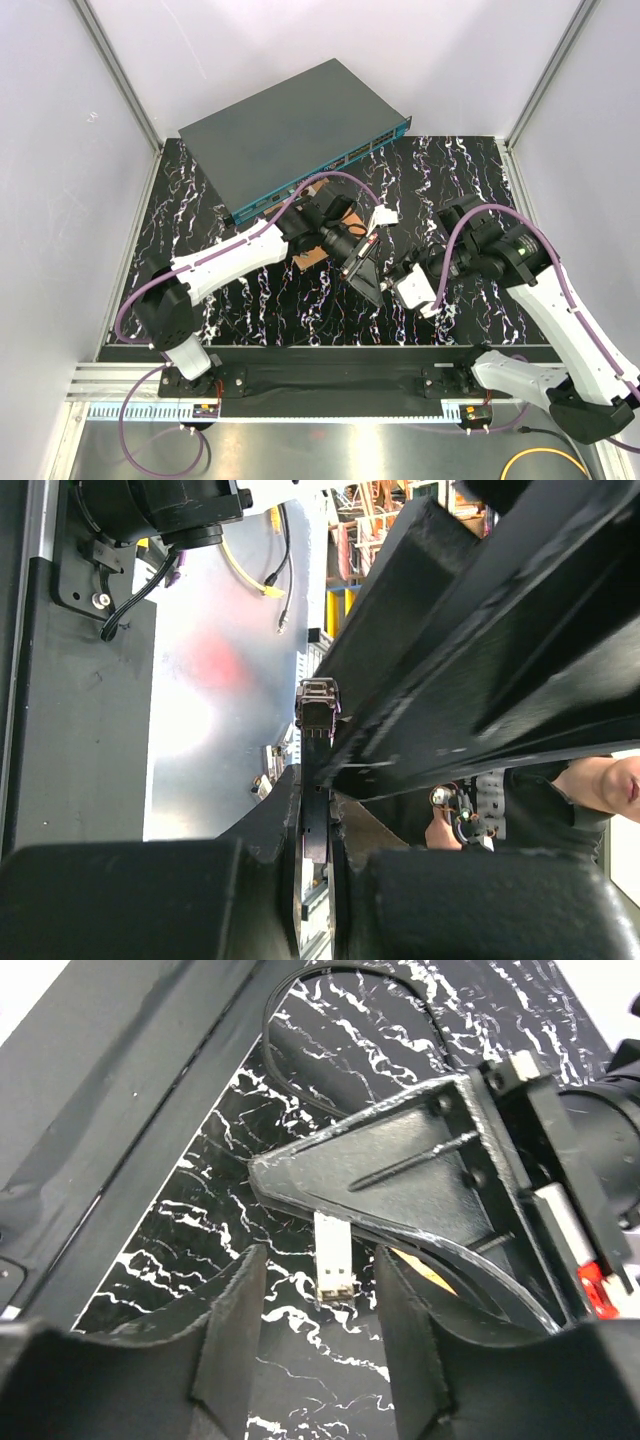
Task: Insert the plug into the switch port
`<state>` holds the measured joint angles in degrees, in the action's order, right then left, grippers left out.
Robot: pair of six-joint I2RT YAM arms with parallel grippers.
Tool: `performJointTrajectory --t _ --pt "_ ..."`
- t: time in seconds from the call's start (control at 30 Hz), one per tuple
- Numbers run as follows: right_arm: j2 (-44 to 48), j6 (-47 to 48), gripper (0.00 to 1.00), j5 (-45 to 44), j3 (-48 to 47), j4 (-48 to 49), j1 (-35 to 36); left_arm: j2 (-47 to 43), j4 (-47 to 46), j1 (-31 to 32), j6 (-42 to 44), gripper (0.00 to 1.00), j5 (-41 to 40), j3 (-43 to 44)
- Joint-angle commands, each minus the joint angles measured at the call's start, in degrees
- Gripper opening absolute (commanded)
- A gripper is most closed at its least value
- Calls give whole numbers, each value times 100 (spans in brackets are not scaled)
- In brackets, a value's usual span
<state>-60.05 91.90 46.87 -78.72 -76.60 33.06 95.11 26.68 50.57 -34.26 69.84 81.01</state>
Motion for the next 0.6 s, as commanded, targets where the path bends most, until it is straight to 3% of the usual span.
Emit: performJointTrajectory --t 0.0,0.27,0.57 --pt "-33 -180 53 -257 6 -49 183 25 -259 6 -107 0 240 240" --pt "-42 -620 37 -530 129 233 341 -36 -251 6 -72 0 231 213" --pt "-50 -858 38 -864 252 488 385 -63 -251 15 -72 0 214 222"
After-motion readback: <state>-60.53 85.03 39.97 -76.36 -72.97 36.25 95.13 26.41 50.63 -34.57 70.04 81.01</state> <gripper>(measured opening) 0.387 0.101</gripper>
